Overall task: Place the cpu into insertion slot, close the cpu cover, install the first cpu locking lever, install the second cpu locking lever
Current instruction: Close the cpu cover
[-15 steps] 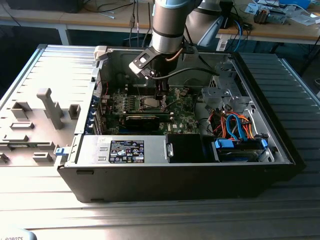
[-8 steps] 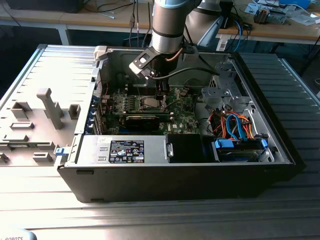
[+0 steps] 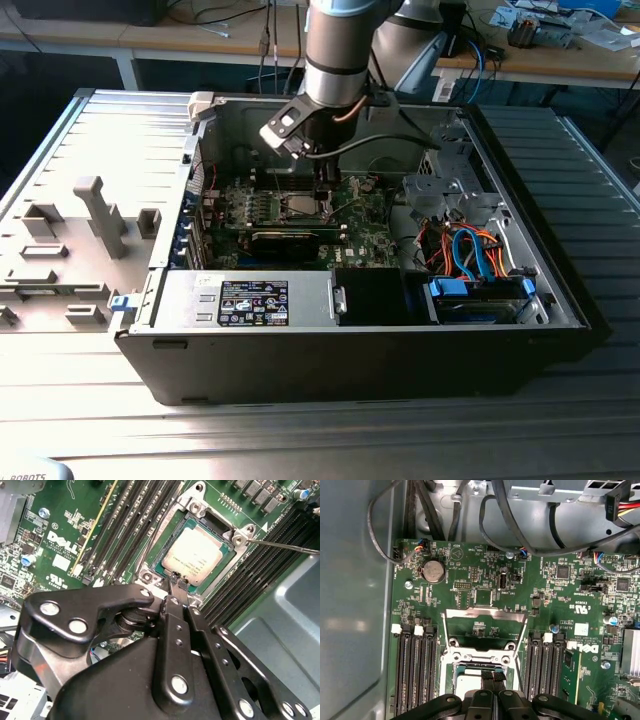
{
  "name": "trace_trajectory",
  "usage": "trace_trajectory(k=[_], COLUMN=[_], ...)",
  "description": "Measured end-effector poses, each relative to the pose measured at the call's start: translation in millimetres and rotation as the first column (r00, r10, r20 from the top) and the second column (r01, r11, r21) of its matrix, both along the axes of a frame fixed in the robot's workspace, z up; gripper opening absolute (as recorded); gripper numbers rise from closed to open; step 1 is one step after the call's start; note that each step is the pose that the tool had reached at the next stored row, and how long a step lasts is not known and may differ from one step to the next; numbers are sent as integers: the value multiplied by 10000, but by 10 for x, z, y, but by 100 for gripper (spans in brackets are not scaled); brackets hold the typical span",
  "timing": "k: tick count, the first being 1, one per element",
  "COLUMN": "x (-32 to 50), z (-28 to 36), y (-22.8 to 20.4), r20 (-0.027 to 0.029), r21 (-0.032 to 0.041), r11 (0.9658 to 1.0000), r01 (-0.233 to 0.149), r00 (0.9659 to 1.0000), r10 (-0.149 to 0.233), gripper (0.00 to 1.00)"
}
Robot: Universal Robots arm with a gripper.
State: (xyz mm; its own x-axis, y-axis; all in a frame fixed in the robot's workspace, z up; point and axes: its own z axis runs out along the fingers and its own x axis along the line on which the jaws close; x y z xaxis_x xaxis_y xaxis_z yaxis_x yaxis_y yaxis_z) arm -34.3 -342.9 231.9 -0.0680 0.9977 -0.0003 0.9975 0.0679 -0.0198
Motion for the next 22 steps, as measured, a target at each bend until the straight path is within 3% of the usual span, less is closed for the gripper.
trace_trajectory(k=[6,13,22], x=[110,237,413], z=[19,115,196], y=[-1,-1,0], r20=[-9,-31,-117], r21=[0,-1,20], r11=[10000,10000,10000], r01=[-1,-1,0], r00=[10000,10000,9999], r10=[1,1,1], gripper=[11,11,11])
